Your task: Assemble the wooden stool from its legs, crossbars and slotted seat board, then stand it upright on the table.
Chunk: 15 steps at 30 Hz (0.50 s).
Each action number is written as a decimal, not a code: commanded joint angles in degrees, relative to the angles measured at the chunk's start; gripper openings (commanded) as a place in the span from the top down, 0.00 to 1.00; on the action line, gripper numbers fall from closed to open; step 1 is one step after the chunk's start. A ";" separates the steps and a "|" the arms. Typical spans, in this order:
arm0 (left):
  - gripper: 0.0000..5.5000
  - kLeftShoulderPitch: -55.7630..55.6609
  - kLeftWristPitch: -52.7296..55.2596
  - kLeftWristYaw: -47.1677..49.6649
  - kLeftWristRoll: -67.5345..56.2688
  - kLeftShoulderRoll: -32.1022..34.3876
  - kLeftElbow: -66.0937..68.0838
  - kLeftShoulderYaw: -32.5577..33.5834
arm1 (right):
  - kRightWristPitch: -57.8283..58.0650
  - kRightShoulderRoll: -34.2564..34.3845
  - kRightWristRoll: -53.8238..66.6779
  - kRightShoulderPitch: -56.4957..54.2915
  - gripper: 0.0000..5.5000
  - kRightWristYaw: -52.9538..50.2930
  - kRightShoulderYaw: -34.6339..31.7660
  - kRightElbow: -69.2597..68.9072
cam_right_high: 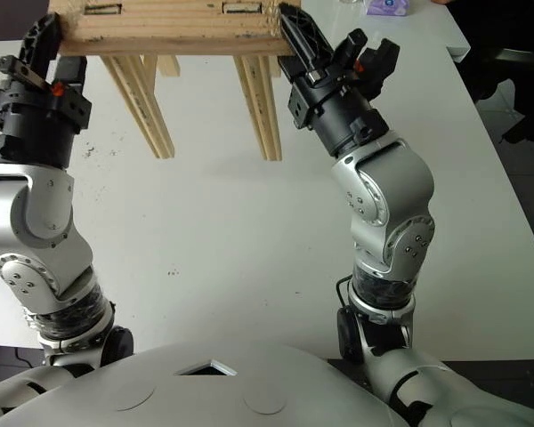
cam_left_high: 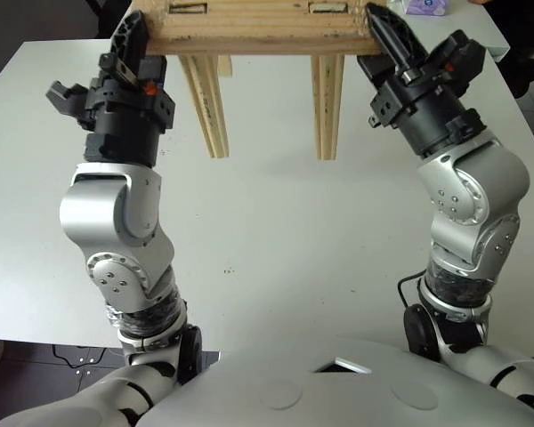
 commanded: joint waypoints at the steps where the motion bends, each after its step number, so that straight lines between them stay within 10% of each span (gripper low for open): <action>1: 0.76 3.23 -0.12 0.04 2.49 -2.09 2.25 1.86 | 0.02 -0.52 -3.84 3.05 0.76 -1.61 -0.81 2.12; 7: 0.76 9.36 4.03 -5.46 3.65 -3.67 6.00 1.93 | -5.31 18.32 -27.38 -4.05 0.76 -13.96 14.89 2.73; 15: 0.76 1.05 5.15 -5.49 8.36 -6.33 12.65 1.42 | -6.26 21.37 -33.29 -3.41 0.76 -14.44 14.98 3.45</action>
